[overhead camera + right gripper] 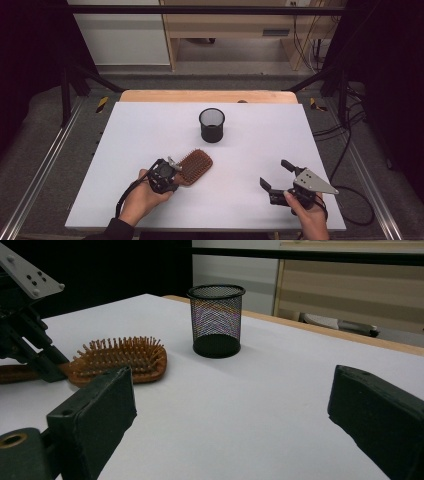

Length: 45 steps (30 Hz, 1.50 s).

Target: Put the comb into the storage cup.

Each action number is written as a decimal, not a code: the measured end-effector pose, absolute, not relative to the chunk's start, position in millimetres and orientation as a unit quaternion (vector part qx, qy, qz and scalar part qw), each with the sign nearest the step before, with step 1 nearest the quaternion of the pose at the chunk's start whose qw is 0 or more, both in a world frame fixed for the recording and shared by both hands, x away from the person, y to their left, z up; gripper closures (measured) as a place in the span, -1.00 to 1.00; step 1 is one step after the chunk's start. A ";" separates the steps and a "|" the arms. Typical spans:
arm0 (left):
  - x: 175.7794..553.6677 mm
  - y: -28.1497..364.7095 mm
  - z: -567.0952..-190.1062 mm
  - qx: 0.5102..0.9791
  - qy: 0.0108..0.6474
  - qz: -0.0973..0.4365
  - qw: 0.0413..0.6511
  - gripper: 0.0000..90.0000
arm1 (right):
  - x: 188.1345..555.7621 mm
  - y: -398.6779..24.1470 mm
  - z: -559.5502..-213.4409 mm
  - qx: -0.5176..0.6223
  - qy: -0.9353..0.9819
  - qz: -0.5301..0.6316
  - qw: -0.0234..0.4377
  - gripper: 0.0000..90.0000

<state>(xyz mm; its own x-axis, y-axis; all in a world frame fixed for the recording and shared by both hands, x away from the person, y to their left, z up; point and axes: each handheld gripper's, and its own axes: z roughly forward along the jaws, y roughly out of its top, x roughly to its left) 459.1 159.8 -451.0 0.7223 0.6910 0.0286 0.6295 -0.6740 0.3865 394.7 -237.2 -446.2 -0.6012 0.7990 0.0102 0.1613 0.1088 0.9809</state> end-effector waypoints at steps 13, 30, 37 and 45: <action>453.6 165.9 -449.6 0.912 0.339 0.102 0.207 0.61 | 395.0 -238.4 -446.0 0.350 0.689 0.570 0.280 -0.88; 436.0 181.3 -445.8 0.852 0.319 0.215 0.356 0.61 | 393.7 -232.9 -446.5 0.358 0.685 0.580 0.257 -0.88; 436.8 185.5 -446.1 0.838 0.317 0.215 0.389 0.61 | 395.1 -215.5 -448.2 0.374 0.672 0.601 0.220 -0.90; 429.8 182.2 -446.3 0.828 0.307 0.226 0.412 0.61 | 411.2 -179.6 -442.0 0.401 0.636 0.644 0.137 -0.91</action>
<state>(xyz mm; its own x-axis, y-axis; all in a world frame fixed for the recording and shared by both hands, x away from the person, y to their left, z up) 429.8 182.2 -446.3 0.7098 0.6939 0.1210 0.3213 -0.4719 0.8210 411.2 -179.6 -442.0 -0.6407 0.6872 0.3423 0.3336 -0.1523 0.9303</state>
